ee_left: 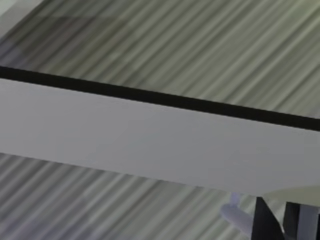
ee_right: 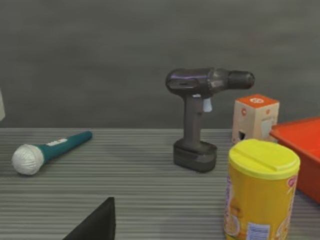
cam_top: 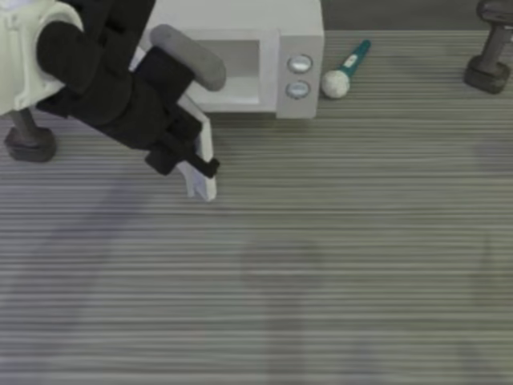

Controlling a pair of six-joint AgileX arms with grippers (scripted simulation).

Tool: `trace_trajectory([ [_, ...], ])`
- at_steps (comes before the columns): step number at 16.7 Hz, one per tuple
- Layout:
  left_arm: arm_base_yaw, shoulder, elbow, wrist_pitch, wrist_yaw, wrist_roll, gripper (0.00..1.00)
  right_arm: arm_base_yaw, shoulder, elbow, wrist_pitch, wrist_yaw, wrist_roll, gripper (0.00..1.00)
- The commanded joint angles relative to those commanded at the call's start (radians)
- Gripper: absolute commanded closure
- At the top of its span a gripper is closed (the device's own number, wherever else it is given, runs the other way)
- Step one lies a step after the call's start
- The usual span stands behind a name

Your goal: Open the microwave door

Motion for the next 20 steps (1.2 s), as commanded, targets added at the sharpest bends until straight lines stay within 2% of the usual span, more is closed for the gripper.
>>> trace_trajectory([
  [16, -0.003, 0.004, -0.004, -0.001, 0.005, -0.002, 1.0, 0.0, 0.0, 0.0, 0.0, 0.0, 0.0, 0.0],
  [20, 0.018, -0.008, -0.006, -0.01, 0.022, 0.05, 1.0, 0.0, 0.0, 0.0, 0.0, 0.0, 0.0, 0.0],
])
